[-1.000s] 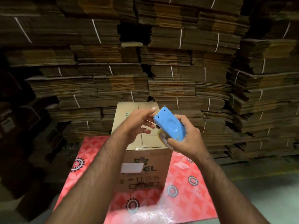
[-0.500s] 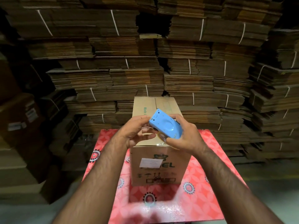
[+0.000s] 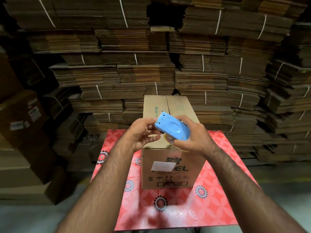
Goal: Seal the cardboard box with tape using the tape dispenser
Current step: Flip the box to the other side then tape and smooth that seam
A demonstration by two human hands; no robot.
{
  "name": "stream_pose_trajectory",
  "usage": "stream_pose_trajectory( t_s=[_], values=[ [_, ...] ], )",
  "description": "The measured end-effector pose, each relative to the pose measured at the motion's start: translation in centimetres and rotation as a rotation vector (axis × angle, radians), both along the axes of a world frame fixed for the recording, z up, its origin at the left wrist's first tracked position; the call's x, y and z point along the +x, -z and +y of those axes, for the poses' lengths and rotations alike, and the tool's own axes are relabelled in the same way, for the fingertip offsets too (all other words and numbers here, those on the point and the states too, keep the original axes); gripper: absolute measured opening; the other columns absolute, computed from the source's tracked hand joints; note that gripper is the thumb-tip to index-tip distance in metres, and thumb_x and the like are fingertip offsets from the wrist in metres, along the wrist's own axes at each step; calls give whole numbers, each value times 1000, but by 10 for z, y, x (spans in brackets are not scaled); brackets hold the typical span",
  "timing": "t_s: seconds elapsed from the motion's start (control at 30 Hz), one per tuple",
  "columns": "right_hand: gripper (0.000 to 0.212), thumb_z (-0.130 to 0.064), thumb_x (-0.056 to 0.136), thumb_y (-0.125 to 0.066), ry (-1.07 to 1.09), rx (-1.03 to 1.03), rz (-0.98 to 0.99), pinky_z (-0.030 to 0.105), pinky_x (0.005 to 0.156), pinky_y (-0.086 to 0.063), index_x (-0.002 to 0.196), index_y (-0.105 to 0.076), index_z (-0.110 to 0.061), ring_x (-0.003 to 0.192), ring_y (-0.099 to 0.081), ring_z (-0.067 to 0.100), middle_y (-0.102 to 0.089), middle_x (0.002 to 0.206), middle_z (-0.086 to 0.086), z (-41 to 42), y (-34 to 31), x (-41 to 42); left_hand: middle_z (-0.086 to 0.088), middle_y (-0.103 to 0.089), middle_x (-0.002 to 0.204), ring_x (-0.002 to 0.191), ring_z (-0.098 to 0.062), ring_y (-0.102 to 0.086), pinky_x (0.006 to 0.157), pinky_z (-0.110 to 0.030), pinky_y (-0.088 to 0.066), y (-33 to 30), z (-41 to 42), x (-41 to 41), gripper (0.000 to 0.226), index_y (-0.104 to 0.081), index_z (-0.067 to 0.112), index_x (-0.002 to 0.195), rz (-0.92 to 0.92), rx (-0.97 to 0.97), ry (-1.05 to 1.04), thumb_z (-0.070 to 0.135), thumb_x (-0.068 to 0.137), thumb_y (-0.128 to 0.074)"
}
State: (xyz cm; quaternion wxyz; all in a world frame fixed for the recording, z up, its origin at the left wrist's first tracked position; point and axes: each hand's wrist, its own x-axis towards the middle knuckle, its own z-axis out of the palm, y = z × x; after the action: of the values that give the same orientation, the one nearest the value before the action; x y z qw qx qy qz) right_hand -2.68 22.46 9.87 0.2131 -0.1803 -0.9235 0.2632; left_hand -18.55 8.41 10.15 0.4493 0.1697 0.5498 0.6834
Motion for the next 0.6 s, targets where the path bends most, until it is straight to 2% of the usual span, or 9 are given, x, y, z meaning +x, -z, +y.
stream_pose_trajectory(
  t_s=[0.1, 0.17, 0.27, 0.37, 0.47, 0.6],
  values=[
    [71, -62, 64, -70, 0, 18, -19, 36, 79, -58, 128, -53, -38, 91, -65, 10, -67, 103, -16, -1, -3, -2, -9, -68, 72, 58, -20, -65, 62, -33, -53, 2, 2, -6, 54, -70, 8, 84, -102, 22, -12, 53, 99, -45],
    [74, -66, 60, -63, -4, 39, -32, 35, 78, -57, 128, -53, -38, 90, -65, 10, -67, 103, -15, -1, -4, -3, -8, -70, 73, 60, -18, -66, 59, -30, -54, 2, 2, -10, 52, -72, 10, 82, -47, -9, -12, 57, 94, -54],
    [75, -68, 59, -60, -11, 60, -51, 35, 76, -57, 128, -53, -38, 89, -64, 10, -67, 102, -15, -1, -7, -3, -8, -72, 79, 63, -16, -66, 60, -27, -55, 4, 3, -8, 31, -75, 11, 92, 43, -46, -19, 41, 88, -71],
    [71, -67, 64, -65, 12, 80, -49, 33, 74, -56, 127, -52, -39, 89, -64, 12, -67, 101, -15, 0, -5, -4, -10, -71, 75, 65, -16, -66, 60, -25, -54, 5, 6, -6, 19, -74, 6, 95, 39, -25, -57, 23, 90, -69],
    [65, -58, 70, -77, 76, 178, -83, 28, 67, -51, 126, -51, -40, 84, -63, 13, -66, 96, -15, 3, -4, -6, -11, -72, 72, 64, -18, -66, 57, -23, -54, 7, 11, -4, 15, -73, 4, 94, 111, -48, -63, 18, 90, -69],
    [68, -60, 73, -75, 9, 234, -168, 31, 69, -55, 131, -50, -36, 85, -63, 16, -68, 101, -9, 19, -9, -12, -13, -68, 69, 57, -16, -63, 52, -23, -53, 6, 19, -6, 13, -68, 2, 87, 306, -92, -172, 14, 90, -71]
  ],
)
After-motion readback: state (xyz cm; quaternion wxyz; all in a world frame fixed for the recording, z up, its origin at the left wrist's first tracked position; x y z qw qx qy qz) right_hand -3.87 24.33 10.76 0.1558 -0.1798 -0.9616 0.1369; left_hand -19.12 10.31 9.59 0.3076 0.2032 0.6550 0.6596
